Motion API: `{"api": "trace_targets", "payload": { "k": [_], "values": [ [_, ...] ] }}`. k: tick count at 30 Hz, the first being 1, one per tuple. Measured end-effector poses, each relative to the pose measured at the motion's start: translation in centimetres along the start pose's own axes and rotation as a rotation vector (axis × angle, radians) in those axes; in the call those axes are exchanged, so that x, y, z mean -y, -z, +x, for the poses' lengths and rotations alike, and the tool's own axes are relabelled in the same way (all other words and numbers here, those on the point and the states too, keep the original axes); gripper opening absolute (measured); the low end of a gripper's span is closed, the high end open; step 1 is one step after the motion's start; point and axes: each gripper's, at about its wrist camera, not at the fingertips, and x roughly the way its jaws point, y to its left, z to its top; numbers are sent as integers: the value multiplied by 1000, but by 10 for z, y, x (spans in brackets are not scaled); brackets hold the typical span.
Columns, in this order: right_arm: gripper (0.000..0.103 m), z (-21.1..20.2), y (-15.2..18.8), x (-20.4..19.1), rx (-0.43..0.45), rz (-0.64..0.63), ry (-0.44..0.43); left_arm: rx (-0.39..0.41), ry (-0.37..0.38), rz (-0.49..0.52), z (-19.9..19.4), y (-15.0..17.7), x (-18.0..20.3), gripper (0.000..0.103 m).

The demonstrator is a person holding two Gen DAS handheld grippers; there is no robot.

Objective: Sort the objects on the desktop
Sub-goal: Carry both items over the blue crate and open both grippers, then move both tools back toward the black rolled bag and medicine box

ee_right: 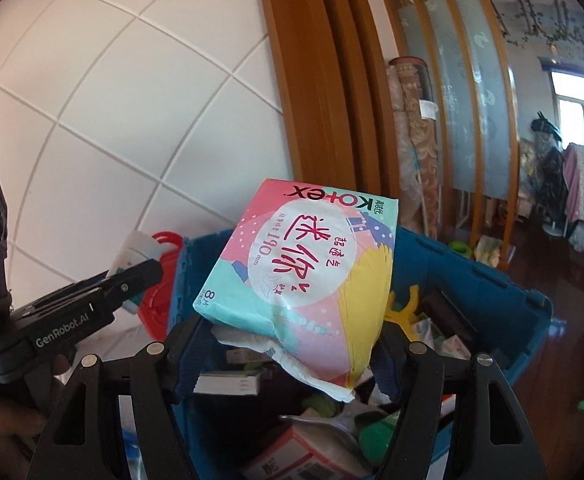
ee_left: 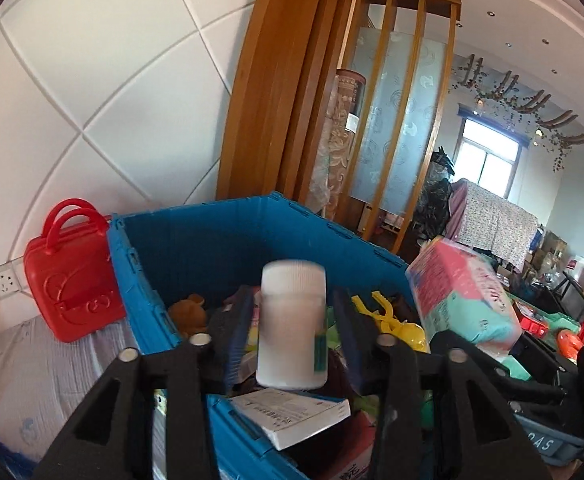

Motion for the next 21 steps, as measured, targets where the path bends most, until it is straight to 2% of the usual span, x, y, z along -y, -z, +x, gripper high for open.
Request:
{"api": "trace_targets", "payload": {
  "k": [1,2,4,7,10,12,14,21],
  "values": [
    [82,3,1,3,-6,6,19,-23,-3,12,8,0,1,88],
    [101,4,3,8,-3,8,45,-22,-11,12,11,1,-1,100],
    [102,-2,3,13,21,7,53,18,-19,23,6,7,-5,100],
    [102,-13,5,9,49,-1,29,47,-82,43,-2,16,-17,100],
    [102,-21,8,-4,88,-24,-4,45,-129,28,-9,21,-35,100],
    [102,-23,11,-16,101,-43,-31,44,-165,20,-18,26,-47,100],
    [102,-28,19,-37,104,-64,-65,52,-248,28,-28,34,-62,100],
    [102,-42,59,-106,110,-143,-137,35,-350,15,-60,63,-107,100]
  ]
}}
